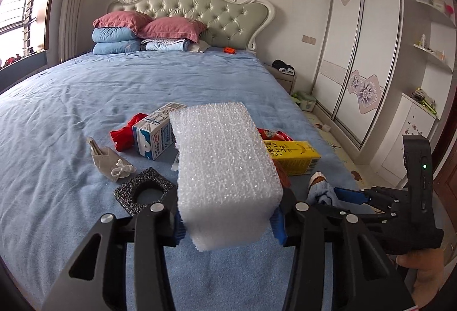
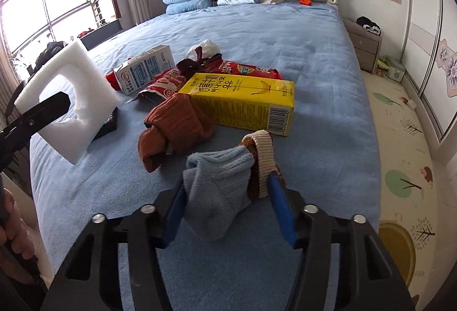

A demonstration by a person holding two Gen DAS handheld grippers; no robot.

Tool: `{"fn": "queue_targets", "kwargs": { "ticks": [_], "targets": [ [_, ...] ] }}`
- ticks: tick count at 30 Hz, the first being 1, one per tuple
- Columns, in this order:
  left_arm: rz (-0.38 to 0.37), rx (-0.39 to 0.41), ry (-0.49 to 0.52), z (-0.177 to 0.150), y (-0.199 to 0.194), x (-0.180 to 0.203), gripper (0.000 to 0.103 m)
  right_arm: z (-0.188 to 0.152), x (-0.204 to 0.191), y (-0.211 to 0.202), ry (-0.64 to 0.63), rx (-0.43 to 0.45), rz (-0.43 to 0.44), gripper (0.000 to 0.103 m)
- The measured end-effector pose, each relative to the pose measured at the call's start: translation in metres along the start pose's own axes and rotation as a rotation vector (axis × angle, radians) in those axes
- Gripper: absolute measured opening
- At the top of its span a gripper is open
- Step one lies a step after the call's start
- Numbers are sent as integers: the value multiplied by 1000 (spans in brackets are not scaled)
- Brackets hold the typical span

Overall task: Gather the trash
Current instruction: 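Grasp the white foam block with the left tool while the right tool grasps the grey sock, then carry foam block and sock to the yellow bin and open both tools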

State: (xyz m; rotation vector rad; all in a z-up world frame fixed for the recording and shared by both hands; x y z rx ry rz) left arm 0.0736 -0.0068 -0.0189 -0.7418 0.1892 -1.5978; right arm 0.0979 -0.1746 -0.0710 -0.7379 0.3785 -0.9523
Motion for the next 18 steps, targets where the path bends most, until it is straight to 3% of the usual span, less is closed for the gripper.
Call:
{"fn": "queue_targets", "kwargs": {
  "ticks": [1,10,18],
  "targets": [
    [-9,-2,3,0,-1,3,46,1,-1,-3,3,14,11,28],
    [-172,-110,32,-18,16,53,46,-8,24,-60,45,170,-44,27],
    [-328,-261,98,-59,52,157,46,-72,110,-122,194,205,-195,27]
  ]
}}
Point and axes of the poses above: each gripper's, at about its wrist camera, not at the fingertips, and y roughly the way its jaws point, x to its right, z to its top, the point moved 6 cm from there along y, roughly the way its jaws point, and after that the axes turned 15 degrees about -y, right-handed, at the moved point
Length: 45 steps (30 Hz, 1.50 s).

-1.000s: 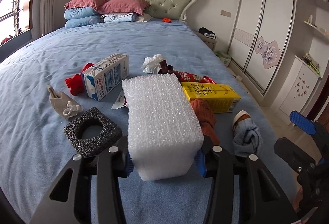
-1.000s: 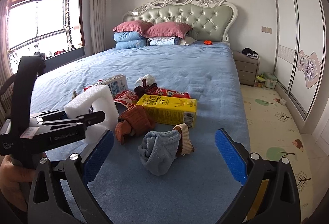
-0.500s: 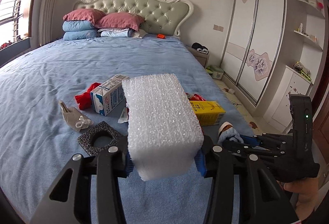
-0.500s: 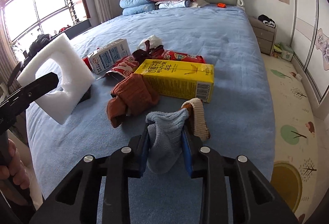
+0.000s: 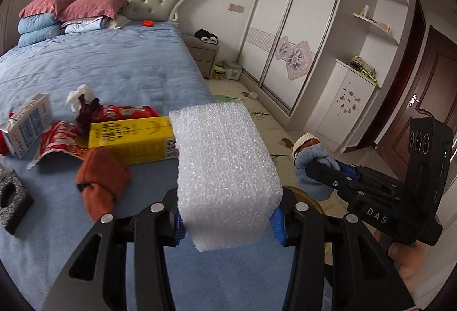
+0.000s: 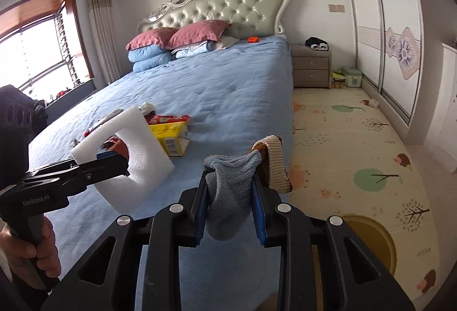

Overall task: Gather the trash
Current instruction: 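Carry foam block and sock to the yellow bin and open both tools, then move both tools back over the bed toward the remaining items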

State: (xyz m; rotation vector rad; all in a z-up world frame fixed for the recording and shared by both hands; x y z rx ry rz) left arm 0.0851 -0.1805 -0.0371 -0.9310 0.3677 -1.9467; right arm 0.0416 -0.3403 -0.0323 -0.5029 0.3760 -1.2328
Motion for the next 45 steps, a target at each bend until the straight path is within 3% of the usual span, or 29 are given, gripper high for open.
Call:
{"fn": "queue_targets", "kwargs": {
  "ticks": [6,10,15,19,20,21,22,23,24,25,31,38,42,45],
  "targets": [
    [-95,-163,35,-25,75,74,46,-58,86,-27,147,-51,-124,27],
    [-95,-317,61,-50,138,119,46,-104,132,-28,217,-135,-192,27],
    [-61,-485,100,-88,200,148,46,-161,164,-13,320,-236,-180,28],
    [-57,-552,117,-102,231,159,46,-182,170,-6,350,-273,-197,28],
    [-63,-565,114,-103,237,161,47,-183,172,-4,347,-278,-201,30],
    [-66,-575,107,-103,243,162,47,-184,172,-2,333,-288,-213,39],
    [-64,-584,106,-103,247,161,55,-185,173,-2,315,-298,-232,64],
    [-50,-586,102,-102,252,159,65,-184,173,-2,302,-296,-263,74],
    [-30,-572,100,-100,256,158,89,-183,173,-4,284,-294,-295,84],
    [-15,-545,100,-97,257,155,95,-184,175,-5,264,-299,-313,84],
    [14,-545,120,-98,253,150,96,-194,176,-7,284,-304,-293,84],
    [8,-504,142,-89,242,155,96,-180,167,-16,248,-310,-308,84],
    [-14,-447,104,-71,223,153,96,-161,159,-32,214,-278,-332,84],
    [-36,-363,95,-51,197,148,96,-142,148,-45,197,-196,-308,85]
  ]
}}
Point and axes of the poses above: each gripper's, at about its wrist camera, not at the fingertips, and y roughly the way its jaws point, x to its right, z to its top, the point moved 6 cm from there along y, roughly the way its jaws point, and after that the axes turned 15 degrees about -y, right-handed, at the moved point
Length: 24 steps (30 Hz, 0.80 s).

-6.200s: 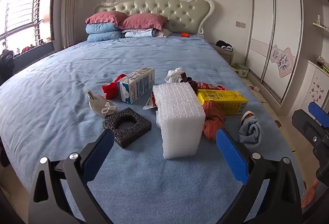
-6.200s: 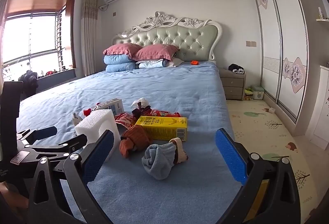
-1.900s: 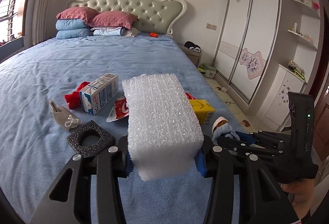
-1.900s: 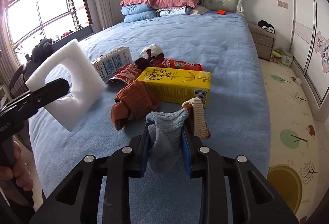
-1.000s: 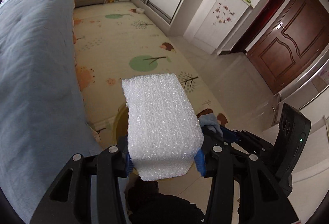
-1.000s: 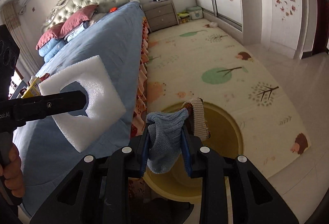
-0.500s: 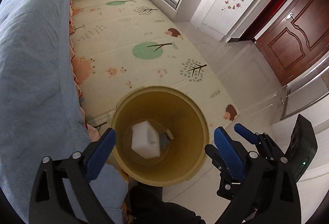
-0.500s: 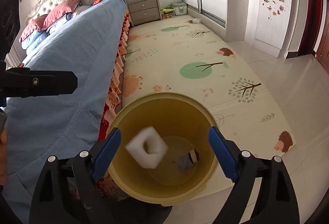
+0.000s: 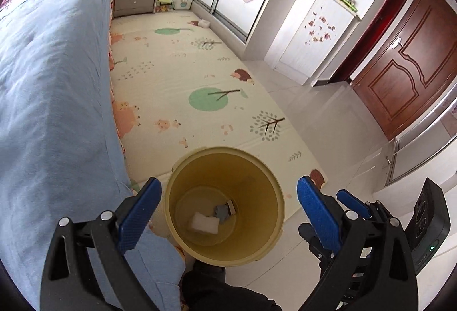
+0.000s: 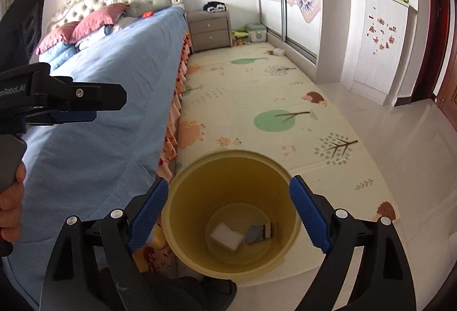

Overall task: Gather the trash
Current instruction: 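Move both tools back over the bed toward the remaining items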

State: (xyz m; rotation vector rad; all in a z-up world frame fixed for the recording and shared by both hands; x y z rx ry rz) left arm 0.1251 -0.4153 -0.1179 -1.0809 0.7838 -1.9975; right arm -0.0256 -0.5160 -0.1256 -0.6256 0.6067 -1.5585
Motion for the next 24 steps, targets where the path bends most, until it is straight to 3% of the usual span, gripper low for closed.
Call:
{"fn": "queue_targets", "kwargs": {
  "ticks": [5,10,15,21,24],
  "targets": [
    [61,179,33,9,-65,-27,96,30,-38,-22,-49,105,68,86],
    [106,334,-6,11,-143,-74,99,58,-90,-35,-97,190,161,95],
    [246,512,-46,8,-219,-134,99,87,-143,-54,-157,275,241,95],
    [348,572,-80,-6,-268,-190,99,108,-213,-77,-246,377,336,95],
    [380,585,-90,-17,-282,-211,99,114,-246,-81,-293,377,360,95]
  ]
}}
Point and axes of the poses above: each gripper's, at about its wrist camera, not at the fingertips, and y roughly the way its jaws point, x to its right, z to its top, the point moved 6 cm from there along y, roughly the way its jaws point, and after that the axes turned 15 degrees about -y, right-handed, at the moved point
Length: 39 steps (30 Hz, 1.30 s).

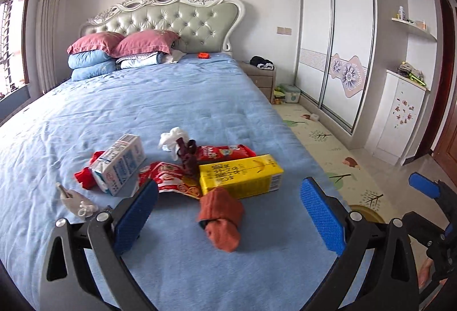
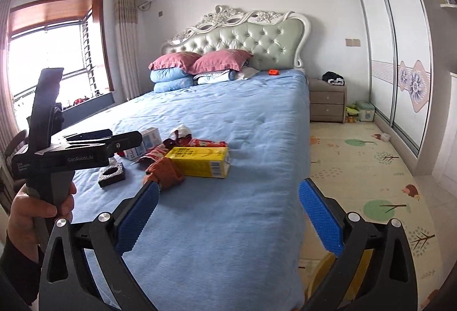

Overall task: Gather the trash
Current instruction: 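Move both tools back over the bed toward the remaining items, then grasp the black foam square with the left tool while the right tool grasps the orange glove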

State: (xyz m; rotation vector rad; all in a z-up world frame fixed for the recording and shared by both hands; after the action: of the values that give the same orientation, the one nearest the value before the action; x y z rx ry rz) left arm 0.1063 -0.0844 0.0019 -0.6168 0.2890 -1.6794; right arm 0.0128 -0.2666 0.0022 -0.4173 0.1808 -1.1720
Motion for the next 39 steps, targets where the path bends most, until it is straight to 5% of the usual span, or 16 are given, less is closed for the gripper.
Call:
{"fn": "queue_targets", "kwargs": {
  "ticks": [15,22,33,36,39],
  "targets": [
    [52,22,-32,-8,-13,-111,99,18,-93,69,-104,-143,121,95],
    [18,-31,-23,-15,-2,-144,99,22,-107,97,-127,-174,172,95],
    [-43,-152,-14,-27,23,-158,99,19,-115,175,-165,-347,188,95],
    [-44,-152,-22,-26,25,-162,99,14,-117,185,-169,-383,190,93],
    [-59,-174,-33,-27,28,-164,99,12,-118,190,-162,-404,195,75]
  ]
}}
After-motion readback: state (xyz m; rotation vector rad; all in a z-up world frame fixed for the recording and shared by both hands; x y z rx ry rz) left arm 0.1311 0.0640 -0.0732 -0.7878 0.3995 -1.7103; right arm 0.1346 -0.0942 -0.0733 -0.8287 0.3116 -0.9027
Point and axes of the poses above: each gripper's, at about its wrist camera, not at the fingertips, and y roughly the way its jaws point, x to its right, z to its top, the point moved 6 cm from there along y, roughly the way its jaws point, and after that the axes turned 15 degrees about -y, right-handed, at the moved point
